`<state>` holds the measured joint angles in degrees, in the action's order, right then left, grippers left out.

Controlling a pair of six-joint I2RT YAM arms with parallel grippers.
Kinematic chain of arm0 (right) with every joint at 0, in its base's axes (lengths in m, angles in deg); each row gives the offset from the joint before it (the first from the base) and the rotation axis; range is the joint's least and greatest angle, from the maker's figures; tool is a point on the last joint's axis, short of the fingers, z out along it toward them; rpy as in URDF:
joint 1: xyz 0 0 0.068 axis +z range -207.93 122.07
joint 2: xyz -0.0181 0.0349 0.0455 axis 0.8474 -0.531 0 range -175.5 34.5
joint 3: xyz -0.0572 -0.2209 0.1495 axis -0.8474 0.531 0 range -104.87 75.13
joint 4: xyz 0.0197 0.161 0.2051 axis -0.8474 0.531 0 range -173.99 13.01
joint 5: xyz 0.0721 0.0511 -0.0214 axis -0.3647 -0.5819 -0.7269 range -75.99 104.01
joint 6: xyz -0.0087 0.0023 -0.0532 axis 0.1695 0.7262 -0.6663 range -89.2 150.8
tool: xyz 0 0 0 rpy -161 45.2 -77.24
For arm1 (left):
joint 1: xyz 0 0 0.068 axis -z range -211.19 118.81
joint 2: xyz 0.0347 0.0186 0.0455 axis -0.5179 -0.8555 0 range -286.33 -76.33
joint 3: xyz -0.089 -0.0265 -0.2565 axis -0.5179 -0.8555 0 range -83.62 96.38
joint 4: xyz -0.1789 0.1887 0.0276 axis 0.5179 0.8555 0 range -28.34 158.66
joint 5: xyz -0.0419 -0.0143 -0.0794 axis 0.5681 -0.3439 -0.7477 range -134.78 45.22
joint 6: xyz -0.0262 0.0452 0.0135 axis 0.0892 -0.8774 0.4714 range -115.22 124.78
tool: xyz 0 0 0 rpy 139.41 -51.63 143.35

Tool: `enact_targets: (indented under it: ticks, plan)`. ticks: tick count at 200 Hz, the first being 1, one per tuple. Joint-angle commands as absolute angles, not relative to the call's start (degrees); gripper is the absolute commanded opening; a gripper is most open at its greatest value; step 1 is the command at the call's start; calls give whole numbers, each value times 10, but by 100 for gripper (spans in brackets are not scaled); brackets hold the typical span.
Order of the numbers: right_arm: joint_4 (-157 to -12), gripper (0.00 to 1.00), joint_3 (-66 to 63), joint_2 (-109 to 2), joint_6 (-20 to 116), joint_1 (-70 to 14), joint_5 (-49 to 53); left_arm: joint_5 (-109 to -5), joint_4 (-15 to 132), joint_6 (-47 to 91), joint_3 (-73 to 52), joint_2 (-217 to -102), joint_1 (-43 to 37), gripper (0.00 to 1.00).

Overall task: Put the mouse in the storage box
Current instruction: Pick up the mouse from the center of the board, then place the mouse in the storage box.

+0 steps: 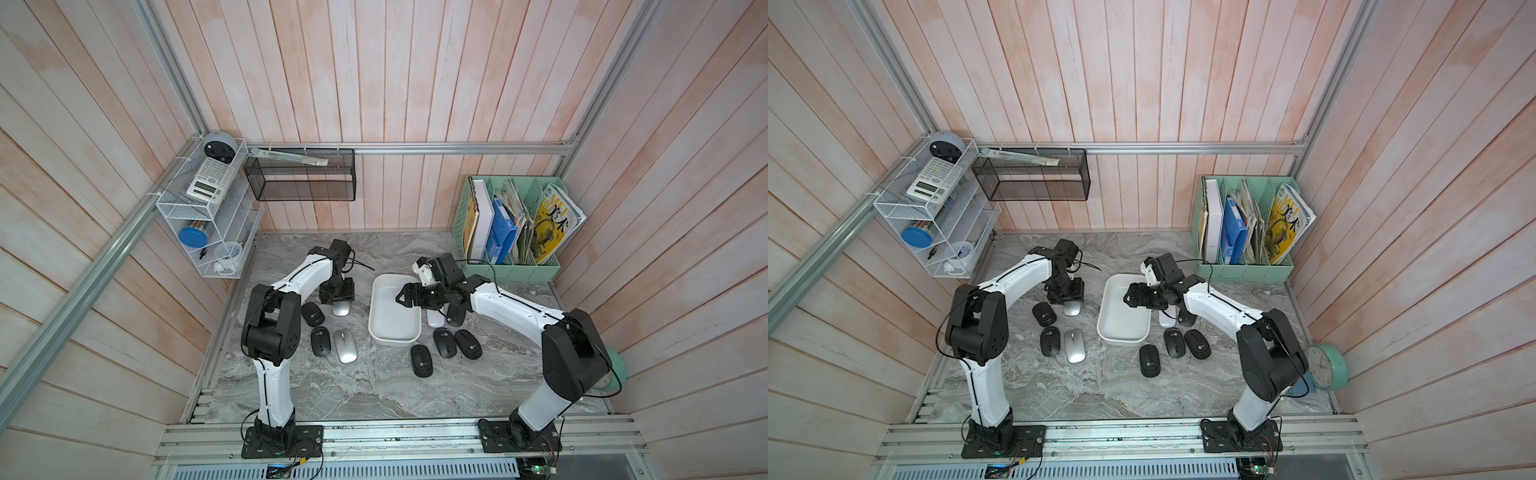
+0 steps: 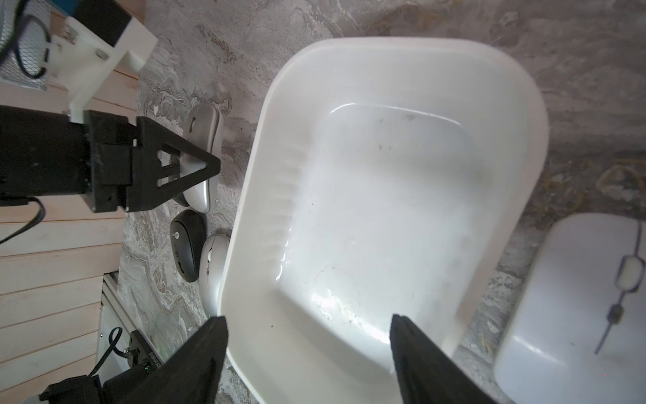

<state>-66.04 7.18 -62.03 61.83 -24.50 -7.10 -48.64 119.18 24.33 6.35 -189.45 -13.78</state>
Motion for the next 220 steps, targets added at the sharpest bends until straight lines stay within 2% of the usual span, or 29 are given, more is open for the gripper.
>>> enact_targets:
  ticks: [1, 90, 157, 220]
  plan:
    - [-658, 79, 59, -622, 608, -247, -74, -508, 1205, 254, 82, -1864, -125, 44]
    - [-661, 77, 113, -569, 627, -311, -71, -591, 1189, 332, 161, -1868, -17, 44]
    - [-675, 75, 175, -523, 631, -333, -92, -584, 1199, 354, 242, -1958, 50, 44]
    - [-629, 75, 215, -475, 624, -334, -60, -558, 1201, 384, 288, -2020, 57, 43]
